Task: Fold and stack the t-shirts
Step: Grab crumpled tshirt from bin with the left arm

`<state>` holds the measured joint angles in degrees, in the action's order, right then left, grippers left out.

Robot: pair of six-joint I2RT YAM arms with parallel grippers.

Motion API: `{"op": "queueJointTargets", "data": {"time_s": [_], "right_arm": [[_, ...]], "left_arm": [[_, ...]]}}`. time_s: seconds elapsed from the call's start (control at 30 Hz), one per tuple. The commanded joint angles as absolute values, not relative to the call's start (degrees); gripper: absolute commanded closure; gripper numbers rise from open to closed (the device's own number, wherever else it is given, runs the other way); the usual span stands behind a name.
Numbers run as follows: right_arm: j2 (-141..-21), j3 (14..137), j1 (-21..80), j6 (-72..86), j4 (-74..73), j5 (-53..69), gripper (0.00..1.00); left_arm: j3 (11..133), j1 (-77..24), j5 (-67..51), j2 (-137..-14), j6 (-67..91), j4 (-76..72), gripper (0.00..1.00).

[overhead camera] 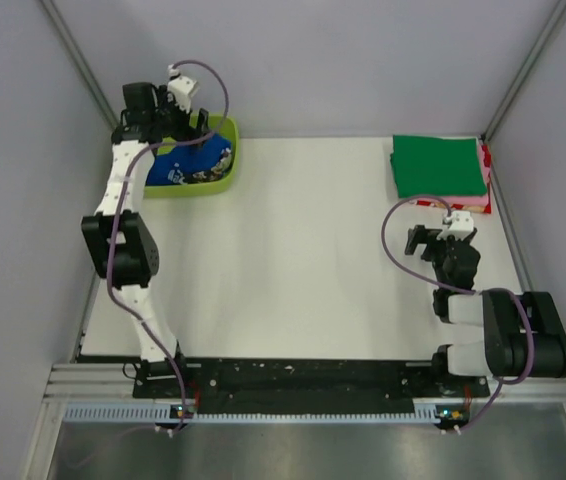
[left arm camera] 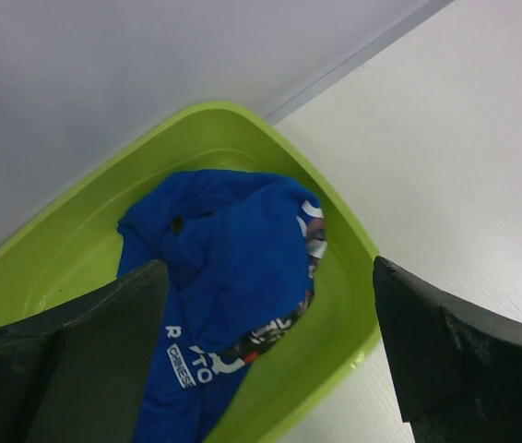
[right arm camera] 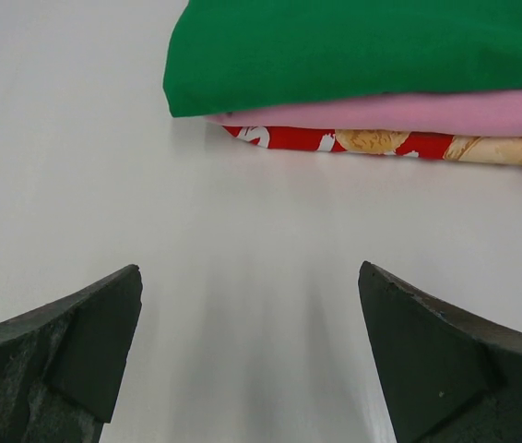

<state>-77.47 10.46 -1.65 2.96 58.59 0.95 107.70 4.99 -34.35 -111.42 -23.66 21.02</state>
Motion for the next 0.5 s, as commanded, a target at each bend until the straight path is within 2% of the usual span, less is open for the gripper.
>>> {"op": "queueJointTargets", "data": {"time_s": [0.0,0.13,0.3,0.33,0.4,0.47], "right_arm": [[-77.96,12.22,-1.32,2.29,61.34,1.85,0.01],[-77.96,12.22,-1.32,2.2,61.0,1.93,0.01],[-77.78,12.13,-1.41,2.2,61.08,1.85,0.01],[-77.87,12.22,-1.41,2.2,61.0,1.85,0.01],[-77.87,12.13,-1.32,2.2,61.08,1.85,0.01],[-77.87,12.22,-1.41,2.2,61.08,1.85,0.01]], "left_arm": [[126.17,1.76,-25.67,-125.12,-28.56,38.21,0.05],[129.2,0.18,-24.44,-130.77,-28.92,37.63,0.01],[129.81,0.26,-14.61,-136.31,-28.22,31.82,0.01],[131.12,0.26,-12.85,-137.45,-27.6,31.64,0.05],[132.27,0.26,-12.3,-138.16,-26.81,31.64,0.27],[131.66,0.26,-13.35,-137.38,-26.37,31.03,0.64]]}}
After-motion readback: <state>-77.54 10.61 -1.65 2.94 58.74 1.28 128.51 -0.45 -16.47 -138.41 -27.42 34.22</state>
